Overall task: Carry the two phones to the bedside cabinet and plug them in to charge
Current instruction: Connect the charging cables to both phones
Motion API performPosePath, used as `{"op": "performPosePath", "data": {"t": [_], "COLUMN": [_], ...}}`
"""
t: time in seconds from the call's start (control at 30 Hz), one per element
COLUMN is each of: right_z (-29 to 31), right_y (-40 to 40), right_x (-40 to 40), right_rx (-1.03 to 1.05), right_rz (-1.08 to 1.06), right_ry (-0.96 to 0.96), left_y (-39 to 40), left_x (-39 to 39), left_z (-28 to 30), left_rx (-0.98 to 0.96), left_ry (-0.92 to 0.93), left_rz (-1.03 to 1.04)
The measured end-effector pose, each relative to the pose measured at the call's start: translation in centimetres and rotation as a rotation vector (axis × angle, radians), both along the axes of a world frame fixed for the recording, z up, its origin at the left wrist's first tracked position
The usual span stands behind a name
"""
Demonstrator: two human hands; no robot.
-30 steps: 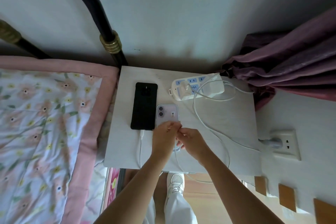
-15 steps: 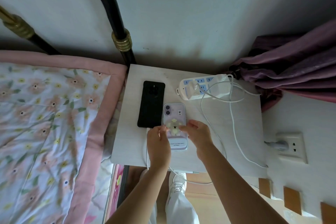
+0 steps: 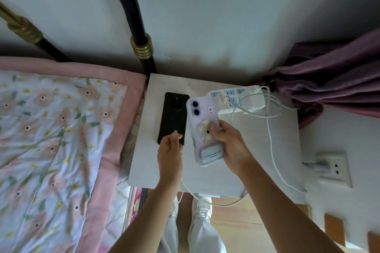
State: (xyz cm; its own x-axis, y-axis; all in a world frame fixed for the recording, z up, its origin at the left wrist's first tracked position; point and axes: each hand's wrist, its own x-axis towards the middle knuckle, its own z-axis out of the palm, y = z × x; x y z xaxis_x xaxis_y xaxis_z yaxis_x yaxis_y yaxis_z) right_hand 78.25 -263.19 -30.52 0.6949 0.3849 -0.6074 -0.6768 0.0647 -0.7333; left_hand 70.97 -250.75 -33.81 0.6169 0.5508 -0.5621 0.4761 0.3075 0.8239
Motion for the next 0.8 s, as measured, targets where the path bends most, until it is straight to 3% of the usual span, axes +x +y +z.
{"op": "performPosePath", "data": {"t": [0.1,0.33,0.57,0.8], "right_z": [1.3,2.9,3.7,3.4], "right_y": [1.0,4.6,5.3,5.5], "right_x": [1.0,4.0,6.7,6.4], "right_rx": [0.321,0.796,0.843,0.804], "right_rz": [-0.039,-0.053,-0.325,-0.346], "right_ry": [0.085,0.172,0.191,0.18], "left_y": [0.2,0.3,0.8,0.2], "left_x": [0.8,1.0,1.0,1.6], "left_z": [1.4,4.8,7.3,9.2], "left_rx": [0.01,0.007,-0.023,0.016], "left_ry": [-0.045,-0.187,-0.245,-0.282], "left_rz": [-0.062,-0.179,-0.121,-0.21]}}
